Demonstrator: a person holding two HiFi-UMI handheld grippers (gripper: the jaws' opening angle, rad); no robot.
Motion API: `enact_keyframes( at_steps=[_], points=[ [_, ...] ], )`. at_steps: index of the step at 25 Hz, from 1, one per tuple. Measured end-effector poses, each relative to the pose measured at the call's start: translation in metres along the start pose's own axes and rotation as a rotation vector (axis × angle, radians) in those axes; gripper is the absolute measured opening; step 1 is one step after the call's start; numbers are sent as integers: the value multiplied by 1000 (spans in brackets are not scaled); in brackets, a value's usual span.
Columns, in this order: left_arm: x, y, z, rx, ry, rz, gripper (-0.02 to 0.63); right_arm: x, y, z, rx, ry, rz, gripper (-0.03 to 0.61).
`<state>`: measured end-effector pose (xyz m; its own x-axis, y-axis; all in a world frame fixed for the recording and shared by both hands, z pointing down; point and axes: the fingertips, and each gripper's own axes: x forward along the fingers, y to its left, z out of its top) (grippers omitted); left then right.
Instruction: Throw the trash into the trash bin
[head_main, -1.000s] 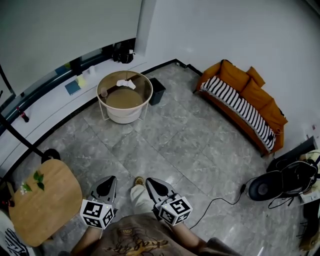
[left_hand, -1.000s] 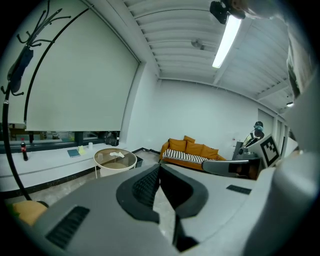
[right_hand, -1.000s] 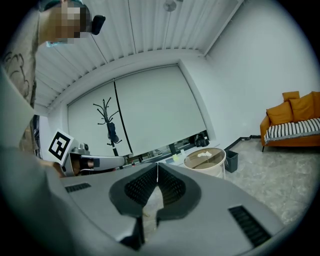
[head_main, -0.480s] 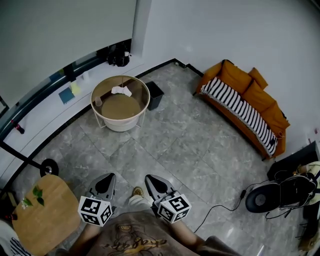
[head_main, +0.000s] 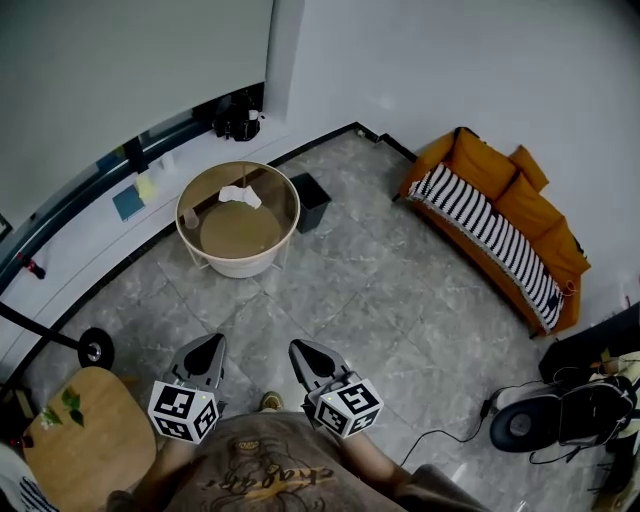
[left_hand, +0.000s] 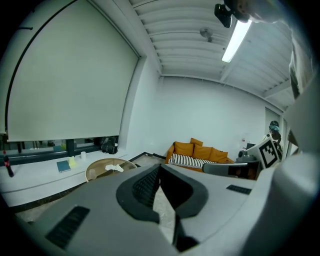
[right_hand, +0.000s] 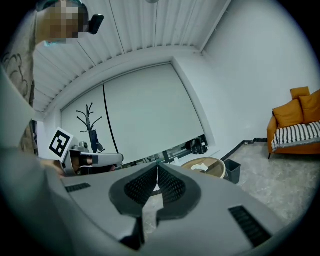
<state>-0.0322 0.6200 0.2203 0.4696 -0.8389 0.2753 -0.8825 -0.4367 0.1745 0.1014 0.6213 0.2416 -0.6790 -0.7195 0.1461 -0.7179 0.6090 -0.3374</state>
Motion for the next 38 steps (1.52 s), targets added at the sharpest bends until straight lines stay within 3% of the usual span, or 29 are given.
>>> enact_keyframes(
  at_steps=[18,38],
  points=[
    [106,49,18,6,-2,-24,18,75,-73,13,4,9,-18,18],
    [288,180,94,-19,40,-64,18,266,-180,79,23,73,-47,18]
  ],
)
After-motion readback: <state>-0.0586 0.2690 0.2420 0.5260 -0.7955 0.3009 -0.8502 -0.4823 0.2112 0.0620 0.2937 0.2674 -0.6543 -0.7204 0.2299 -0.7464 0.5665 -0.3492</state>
